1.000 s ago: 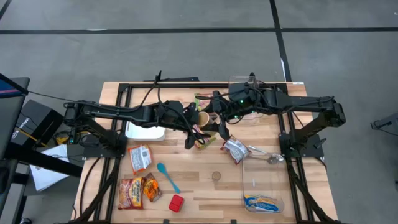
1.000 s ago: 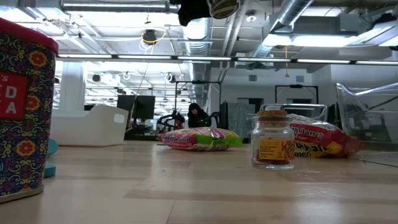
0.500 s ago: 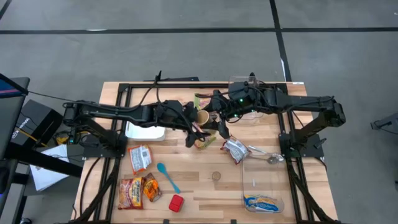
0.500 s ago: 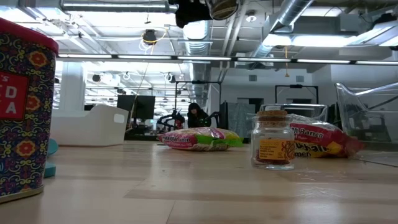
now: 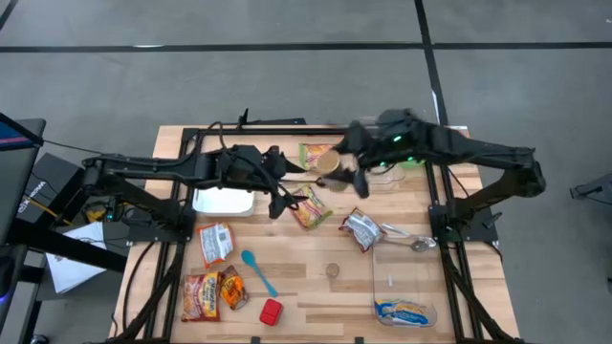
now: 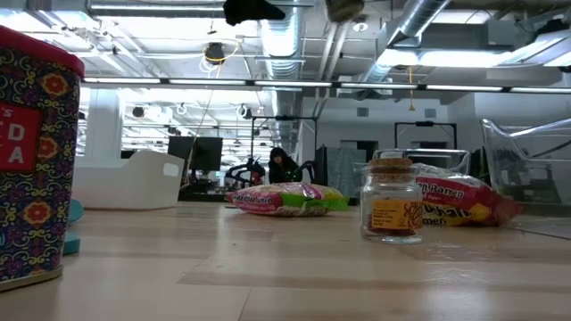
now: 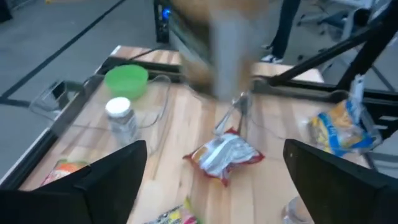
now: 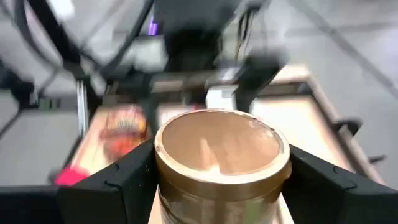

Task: Pick & Place Food Item
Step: Put the gold seasoning bottle into the top transparent bin

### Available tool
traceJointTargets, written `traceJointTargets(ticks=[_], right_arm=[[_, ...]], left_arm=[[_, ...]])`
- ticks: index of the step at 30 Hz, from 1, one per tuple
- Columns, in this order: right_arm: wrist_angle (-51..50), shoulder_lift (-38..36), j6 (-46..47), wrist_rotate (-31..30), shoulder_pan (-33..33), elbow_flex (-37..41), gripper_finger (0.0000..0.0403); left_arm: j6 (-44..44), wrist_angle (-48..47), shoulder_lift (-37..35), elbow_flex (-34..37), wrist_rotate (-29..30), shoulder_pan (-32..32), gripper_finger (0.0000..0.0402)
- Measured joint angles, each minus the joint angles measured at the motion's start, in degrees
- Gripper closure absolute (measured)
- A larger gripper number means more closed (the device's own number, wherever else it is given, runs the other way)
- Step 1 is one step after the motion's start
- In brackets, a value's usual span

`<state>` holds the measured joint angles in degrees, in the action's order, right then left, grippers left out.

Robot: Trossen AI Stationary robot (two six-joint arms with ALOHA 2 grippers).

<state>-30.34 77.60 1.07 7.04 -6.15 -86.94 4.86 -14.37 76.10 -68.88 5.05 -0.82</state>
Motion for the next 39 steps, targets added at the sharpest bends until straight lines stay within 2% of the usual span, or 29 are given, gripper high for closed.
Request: traceJointTargets(ticks=[6, 11, 15, 19, 22, 23, 39], right_arm=[[7.6, -4.8, 0.8, -0.5, -0.7, 1.1, 0.0134], [15.2, -4.9, 3.5, 1.4, 1.1, 1.1, 0.0134], [17.6, -4.8, 3.7, 1.2, 2.6, 1.1, 0.0134], [17.5, -4.8, 3.9, 0.8, 2.8, 1.2, 0.0134], [17.6, -5.0, 3.9, 0.5, 2.8, 1.2, 0.0134], [17.6, -5.0, 3.9, 0.5, 2.7, 1.2, 0.0134], [20.2, -4.5, 3.4, 0.6, 2.8, 1.1, 0.0134]], left_arm=[[0.4, 3.9, 1.5, 0.0, -0.3, 0.0, 0.0072], [1.5, 11.8, 4.7, 0.1, -0.4, 0.0, 0.0137], [1.6, 17.4, 7.5, 0.1, -0.4, 0.0, 0.0205], [3.7, 19.8, 8.1, 0.1, -0.9, 0.0, 0.0297], [4.7, 23.9, 8.5, 0.1, -5.2, -0.7, 0.0375], [5.2, 25.5, 8.5, 0.1, -7.0, -0.9, 0.0388], [4.4, 35.0, 8.8, 0.1, -7.9, -1.4, 0.0401]])
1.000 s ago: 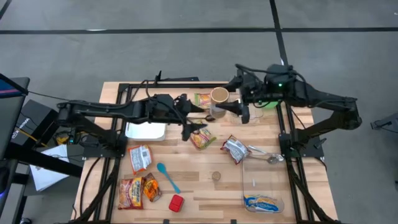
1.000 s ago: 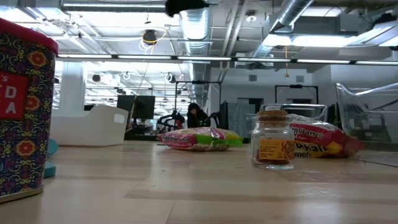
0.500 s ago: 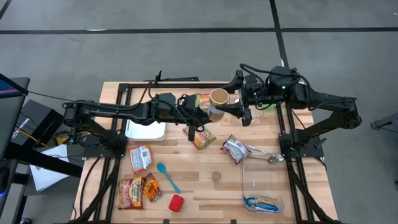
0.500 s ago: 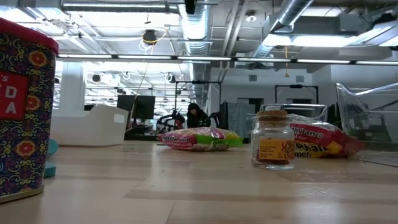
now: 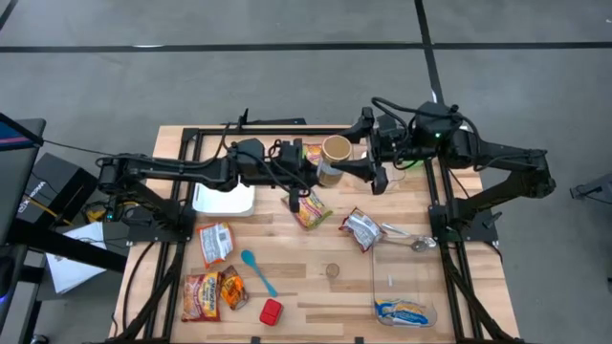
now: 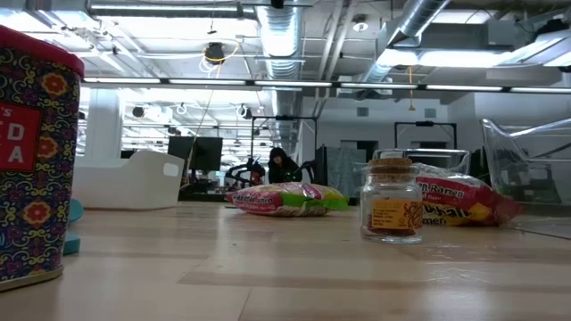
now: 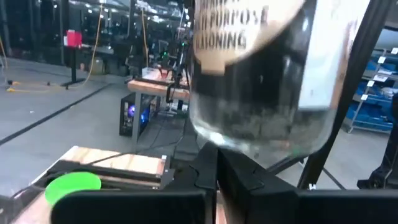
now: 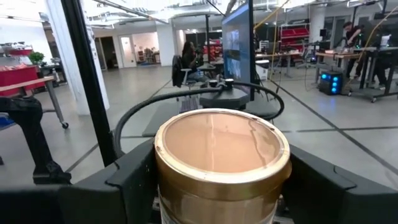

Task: Pick & Place Food Item
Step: Put the gold seasoning bottle into the top transparent bin

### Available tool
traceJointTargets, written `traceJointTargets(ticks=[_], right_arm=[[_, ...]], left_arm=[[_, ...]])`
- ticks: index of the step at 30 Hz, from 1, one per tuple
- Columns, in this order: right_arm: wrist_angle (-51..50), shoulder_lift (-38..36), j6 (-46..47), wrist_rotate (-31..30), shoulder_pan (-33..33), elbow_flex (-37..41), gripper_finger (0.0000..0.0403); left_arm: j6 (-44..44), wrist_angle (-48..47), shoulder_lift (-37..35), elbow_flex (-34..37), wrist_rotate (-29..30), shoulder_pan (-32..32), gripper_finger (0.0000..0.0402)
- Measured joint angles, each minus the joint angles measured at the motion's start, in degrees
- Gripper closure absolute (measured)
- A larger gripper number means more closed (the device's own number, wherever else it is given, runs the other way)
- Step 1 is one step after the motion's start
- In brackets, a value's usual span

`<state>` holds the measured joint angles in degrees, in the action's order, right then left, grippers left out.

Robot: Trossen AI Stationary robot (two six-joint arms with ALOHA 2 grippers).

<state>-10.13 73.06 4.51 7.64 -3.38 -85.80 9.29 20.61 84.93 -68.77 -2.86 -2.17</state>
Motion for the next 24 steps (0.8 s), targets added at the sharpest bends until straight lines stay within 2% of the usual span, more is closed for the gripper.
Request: traceJointTargets(ticks=[24], right_arm=[[-3.5, -0.2, 0.0, -0.1, -0.1, -0.3, 0.0134]], left_arm=[[0.0, 3.2, 0.0, 0.2, -0.5, 0.0, 0.0401]])
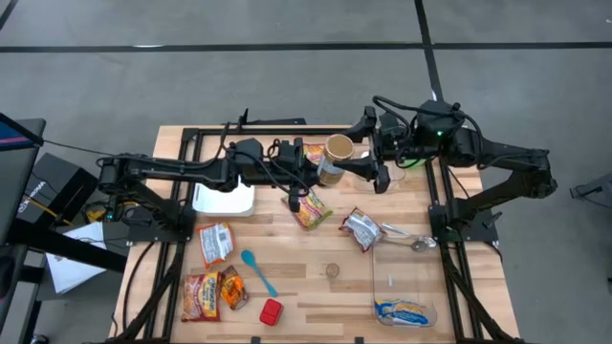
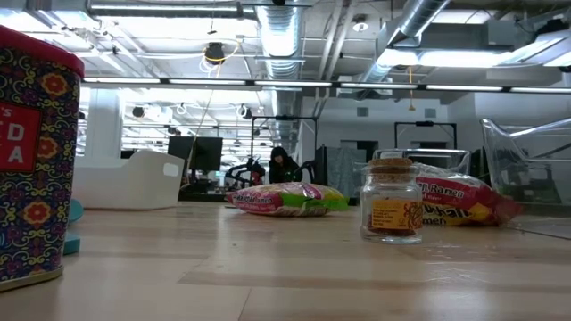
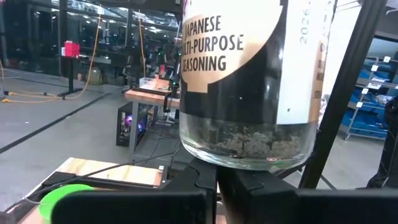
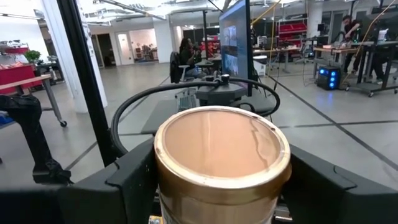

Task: Pick & Place Food Item
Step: Put the gold seasoning bottle into the top transparent bin

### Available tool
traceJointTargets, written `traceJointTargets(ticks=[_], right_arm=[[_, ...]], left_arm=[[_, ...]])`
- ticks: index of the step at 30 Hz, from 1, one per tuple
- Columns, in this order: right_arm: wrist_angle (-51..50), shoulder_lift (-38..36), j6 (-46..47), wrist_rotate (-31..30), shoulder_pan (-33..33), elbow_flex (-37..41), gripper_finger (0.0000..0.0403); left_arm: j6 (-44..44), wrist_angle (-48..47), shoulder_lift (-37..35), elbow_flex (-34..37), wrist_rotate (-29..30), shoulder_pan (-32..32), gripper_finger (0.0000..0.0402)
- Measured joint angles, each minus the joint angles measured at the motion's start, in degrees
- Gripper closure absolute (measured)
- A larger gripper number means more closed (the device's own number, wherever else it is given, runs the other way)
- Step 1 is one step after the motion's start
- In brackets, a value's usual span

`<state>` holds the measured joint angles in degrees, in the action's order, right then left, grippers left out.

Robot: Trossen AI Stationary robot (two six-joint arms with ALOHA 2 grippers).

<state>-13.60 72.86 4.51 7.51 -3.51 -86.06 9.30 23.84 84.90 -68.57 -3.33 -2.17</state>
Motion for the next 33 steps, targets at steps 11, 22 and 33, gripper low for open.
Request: traceJointTargets(ticks=[11, 22, 33], right_arm=[[-4.8, -1.7, -0.8, 0.0, 0.0, 0.1, 0.0134], [-6.6, -1.5, -1.6, 0.1, 0.1, 0.1, 0.0134], [-8.0, -1.5, -2.1, 0.6, 0.1, 0.1, 0.0134]], left_arm=[[0.5, -0.4, -0.1, 0.0, 0.0, 0.0, 0.0401], [0.8, -0.5, -0.4, 0.0, 0.1, 0.0, 0.0401], [1.5, -1.0, -1.0, 0.0, 0.0, 0.0, 0.0401]])
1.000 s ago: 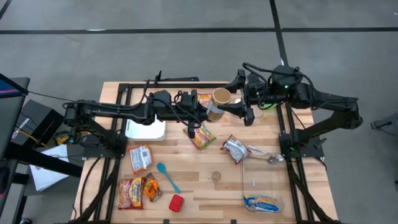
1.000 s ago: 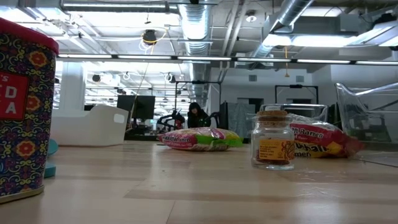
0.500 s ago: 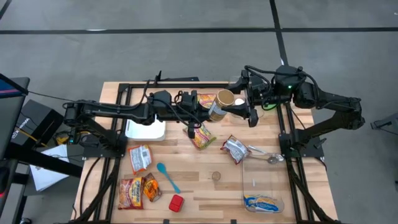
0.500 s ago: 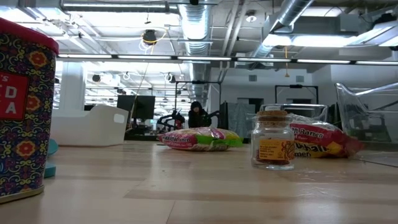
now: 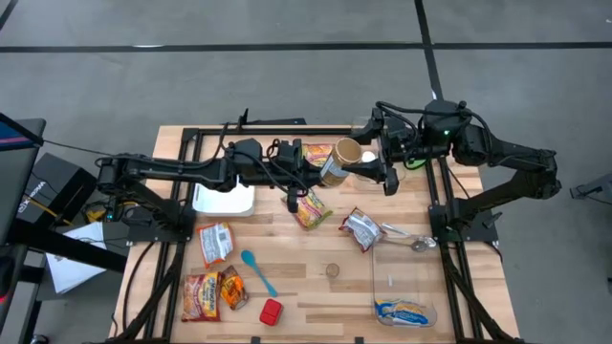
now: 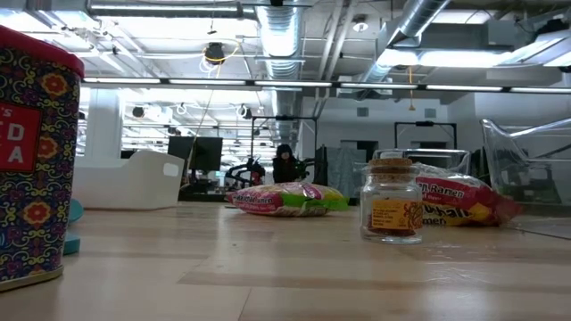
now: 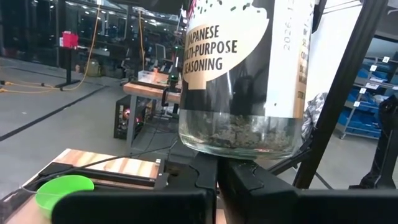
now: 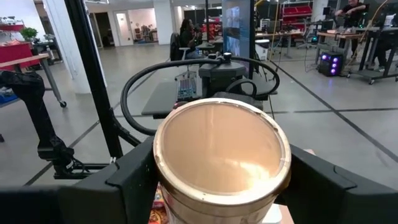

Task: Pick & Place Food Item
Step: Put the gold seasoning bottle into the top transparent bin

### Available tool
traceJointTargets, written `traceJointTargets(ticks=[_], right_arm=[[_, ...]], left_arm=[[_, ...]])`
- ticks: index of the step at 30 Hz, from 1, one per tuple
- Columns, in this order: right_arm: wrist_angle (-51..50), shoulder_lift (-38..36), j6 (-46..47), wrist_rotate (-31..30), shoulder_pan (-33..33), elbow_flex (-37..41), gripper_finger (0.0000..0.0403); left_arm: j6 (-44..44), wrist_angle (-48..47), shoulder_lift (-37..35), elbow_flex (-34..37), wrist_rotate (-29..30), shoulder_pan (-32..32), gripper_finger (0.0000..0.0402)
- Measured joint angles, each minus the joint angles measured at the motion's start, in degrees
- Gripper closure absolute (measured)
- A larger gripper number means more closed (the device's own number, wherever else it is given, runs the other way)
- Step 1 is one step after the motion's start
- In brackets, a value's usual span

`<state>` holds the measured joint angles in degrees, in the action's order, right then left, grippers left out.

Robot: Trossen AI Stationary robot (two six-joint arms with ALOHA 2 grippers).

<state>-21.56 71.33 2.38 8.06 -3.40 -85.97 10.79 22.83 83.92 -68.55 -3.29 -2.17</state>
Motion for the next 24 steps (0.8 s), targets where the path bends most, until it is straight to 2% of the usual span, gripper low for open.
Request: traceJointTargets(ticks=[5, 24], right_arm=[[-0.3, 0.0, 0.0, 0.4, 0.0, 0.0, 0.0122], [-0.5, 0.0, 0.1, 1.3, 0.0, 0.0, 0.0118]], left_arm=[[0.0, -0.1, 0.0, 0.0, 0.0, 0.0, 0.0401], [0.2, -0.2, 0.0, 0.0, 0.0, 0.0, 0.0401]])
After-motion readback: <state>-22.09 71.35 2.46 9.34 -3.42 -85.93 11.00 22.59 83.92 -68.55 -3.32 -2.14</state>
